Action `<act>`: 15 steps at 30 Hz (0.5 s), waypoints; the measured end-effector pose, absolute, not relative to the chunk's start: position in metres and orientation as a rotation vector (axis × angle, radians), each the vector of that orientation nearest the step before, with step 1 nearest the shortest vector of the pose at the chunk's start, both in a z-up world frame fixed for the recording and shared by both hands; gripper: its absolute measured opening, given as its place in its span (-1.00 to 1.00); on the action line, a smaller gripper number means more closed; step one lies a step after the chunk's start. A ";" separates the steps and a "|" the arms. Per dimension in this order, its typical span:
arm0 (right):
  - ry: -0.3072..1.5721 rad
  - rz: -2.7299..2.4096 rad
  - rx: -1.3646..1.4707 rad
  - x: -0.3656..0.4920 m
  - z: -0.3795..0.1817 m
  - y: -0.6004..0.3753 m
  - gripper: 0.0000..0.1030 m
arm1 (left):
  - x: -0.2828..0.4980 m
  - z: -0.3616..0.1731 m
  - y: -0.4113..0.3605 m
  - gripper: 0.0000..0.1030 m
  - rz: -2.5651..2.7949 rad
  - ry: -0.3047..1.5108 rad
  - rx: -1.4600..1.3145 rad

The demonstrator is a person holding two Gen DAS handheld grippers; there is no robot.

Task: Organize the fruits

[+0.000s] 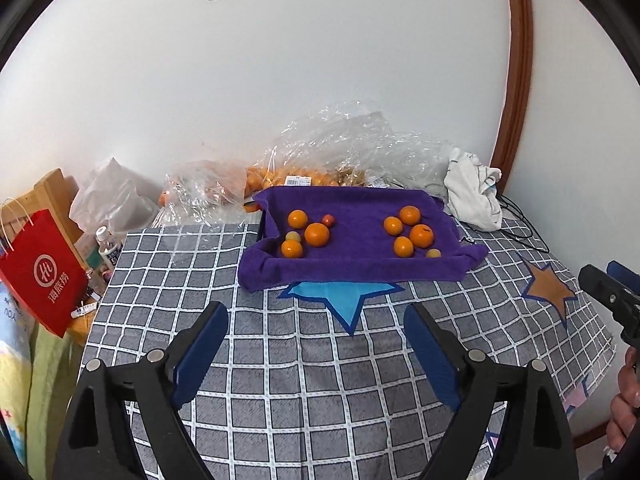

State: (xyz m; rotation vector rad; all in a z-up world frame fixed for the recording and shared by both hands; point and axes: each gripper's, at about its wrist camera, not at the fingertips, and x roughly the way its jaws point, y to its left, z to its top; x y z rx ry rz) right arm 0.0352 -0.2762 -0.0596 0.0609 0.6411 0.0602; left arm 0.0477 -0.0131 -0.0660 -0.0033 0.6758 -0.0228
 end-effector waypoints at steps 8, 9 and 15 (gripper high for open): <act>0.645 0.049 0.058 0.032 -0.062 -0.279 0.99 | 0.047 -0.069 -0.011 0.73 -0.023 0.682 -0.048; 0.647 0.047 0.061 0.032 -0.062 -0.279 0.99 | 0.046 -0.069 -0.011 0.73 -0.021 0.681 -0.047; 0.646 0.043 0.062 0.030 -0.063 -0.279 0.99 | 0.044 -0.068 -0.011 0.73 -0.013 0.669 -0.040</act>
